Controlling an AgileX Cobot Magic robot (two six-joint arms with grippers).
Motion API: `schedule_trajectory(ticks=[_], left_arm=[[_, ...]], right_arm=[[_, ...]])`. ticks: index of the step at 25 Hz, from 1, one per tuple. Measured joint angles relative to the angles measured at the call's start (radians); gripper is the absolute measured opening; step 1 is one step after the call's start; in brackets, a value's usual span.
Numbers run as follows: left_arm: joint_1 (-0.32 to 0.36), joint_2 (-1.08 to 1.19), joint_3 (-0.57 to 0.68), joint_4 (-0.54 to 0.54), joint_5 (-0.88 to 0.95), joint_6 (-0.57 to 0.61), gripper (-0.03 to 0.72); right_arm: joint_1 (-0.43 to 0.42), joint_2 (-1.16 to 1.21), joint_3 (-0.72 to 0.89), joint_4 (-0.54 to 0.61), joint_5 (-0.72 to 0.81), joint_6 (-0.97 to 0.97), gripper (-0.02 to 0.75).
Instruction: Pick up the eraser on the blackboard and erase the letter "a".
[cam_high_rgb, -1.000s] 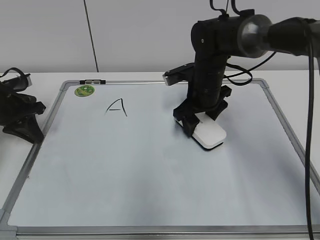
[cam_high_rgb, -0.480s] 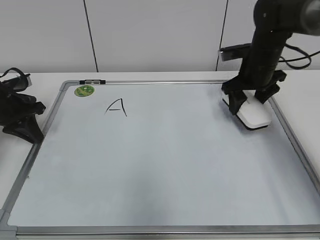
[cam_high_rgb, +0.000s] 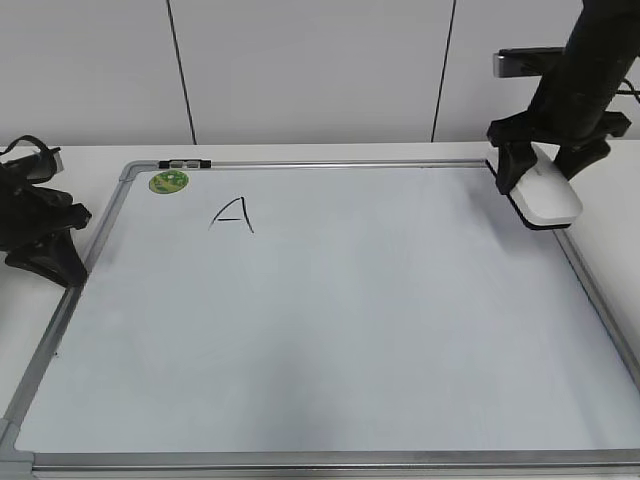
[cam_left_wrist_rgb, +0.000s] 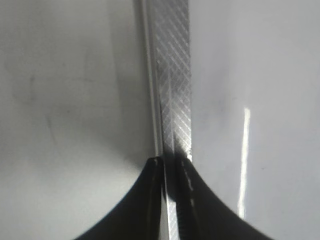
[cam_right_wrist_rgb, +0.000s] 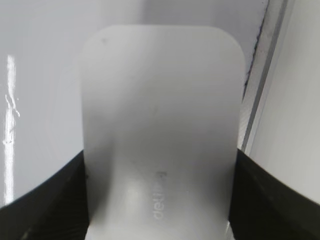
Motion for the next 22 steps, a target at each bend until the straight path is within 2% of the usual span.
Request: schedule_trajectory(ticks=[6, 14, 22], left_arm=[[0.0, 0.0, 0.0, 0.0, 0.0, 0.0, 0.038], [0.0, 0.0, 0.0, 0.0, 0.0, 0.0, 0.038], [0.0, 0.0, 0.0, 0.0, 0.0, 0.0, 0.039]], right_arm=[[0.0, -0.071, 0.141, 0.0, -0.006, 0.026, 0.534], [-0.002, -0.137, 0.37, 0.0, -0.151, 0.058, 0.534], [-0.04, -0.137, 0.426, 0.0, -0.257, 0.064, 0.533]])
